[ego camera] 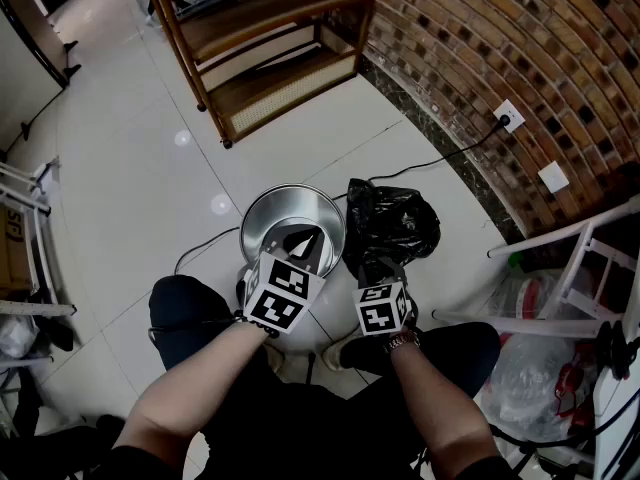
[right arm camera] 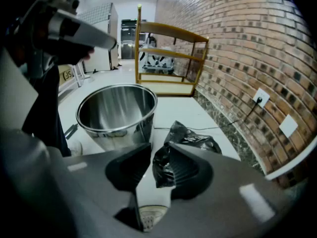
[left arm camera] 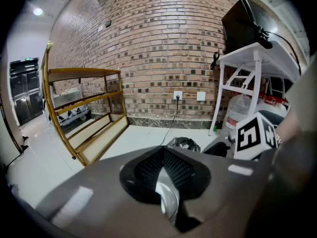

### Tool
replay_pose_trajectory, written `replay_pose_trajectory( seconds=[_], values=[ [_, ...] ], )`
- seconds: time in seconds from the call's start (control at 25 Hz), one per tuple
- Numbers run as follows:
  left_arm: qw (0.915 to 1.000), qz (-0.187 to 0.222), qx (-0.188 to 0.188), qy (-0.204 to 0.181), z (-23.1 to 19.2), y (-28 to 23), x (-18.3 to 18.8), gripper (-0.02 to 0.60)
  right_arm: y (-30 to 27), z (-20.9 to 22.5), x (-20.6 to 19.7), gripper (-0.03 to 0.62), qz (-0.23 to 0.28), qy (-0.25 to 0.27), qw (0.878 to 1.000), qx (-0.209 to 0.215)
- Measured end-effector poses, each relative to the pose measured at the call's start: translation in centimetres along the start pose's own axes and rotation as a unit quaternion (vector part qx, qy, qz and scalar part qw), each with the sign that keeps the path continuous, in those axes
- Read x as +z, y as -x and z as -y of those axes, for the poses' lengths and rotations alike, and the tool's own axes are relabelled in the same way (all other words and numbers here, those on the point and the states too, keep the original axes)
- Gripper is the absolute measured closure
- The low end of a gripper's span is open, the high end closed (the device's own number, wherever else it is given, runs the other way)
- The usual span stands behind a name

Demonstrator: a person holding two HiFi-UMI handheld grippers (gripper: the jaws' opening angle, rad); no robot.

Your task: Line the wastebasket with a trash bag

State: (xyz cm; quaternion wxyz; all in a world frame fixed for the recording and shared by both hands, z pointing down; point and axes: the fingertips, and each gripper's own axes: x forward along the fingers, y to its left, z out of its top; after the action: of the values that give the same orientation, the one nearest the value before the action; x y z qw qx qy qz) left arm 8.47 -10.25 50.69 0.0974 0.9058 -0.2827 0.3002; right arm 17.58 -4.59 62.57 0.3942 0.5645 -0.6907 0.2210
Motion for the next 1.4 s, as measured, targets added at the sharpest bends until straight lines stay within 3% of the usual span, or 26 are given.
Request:
replay_pose_trajectory(
  seconds=[0.16,0.48,0.72,0.84,1.08,1.12,1.24,1.4],
  values=[
    [1.0000,0.004,0.002,-0.007,-1.3,-2.0,1.2,0.578,-4.5,0.3,-1.4,0.468,-0.015,0.030,0.999,0.004],
    [0.9995,-0.008,0.014,-0.028,-4.0,-4.5,2.5,0.578,-12.3,3.4,-1.6,0.468,-0.016,0.024,1.000,-0.005],
    [0.9992,-0.022,0.014,-0.029,-5.1,-5.8,2.0,0.578,-17.5,4.8,-0.6,0.468,-0.019,0.028,0.999,0.023],
    [0.9991,-0.030,0.012,-0.028,-5.4,-6.2,1.5,0.578,-20.1,4.3,-1.0,0.414,-0.035,0.060,0.997,0.040],
    [0.9983,-0.048,0.013,-0.028,-6.0,-6.3,0.1,0.578,-23.7,4.4,-2.7,0.413,-0.071,0.075,0.994,0.036],
    [0.9982,-0.052,0.013,-0.028,-6.0,-6.3,-0.2,0.578,-24.0,4.6,-3.1,0.418,-0.077,0.076,0.994,0.034],
    [0.9978,-0.058,0.012,-0.028,-6.1,-6.4,-0.7,0.578,-24.2,5.1,-3.0,0.576,-0.078,0.075,0.994,0.026],
    [0.9980,-0.058,0.012,-0.023,-6.0,-6.6,-0.9,0.578,-23.9,5.7,-3.1,0.591,-0.073,0.061,0.995,0.025]
  ],
)
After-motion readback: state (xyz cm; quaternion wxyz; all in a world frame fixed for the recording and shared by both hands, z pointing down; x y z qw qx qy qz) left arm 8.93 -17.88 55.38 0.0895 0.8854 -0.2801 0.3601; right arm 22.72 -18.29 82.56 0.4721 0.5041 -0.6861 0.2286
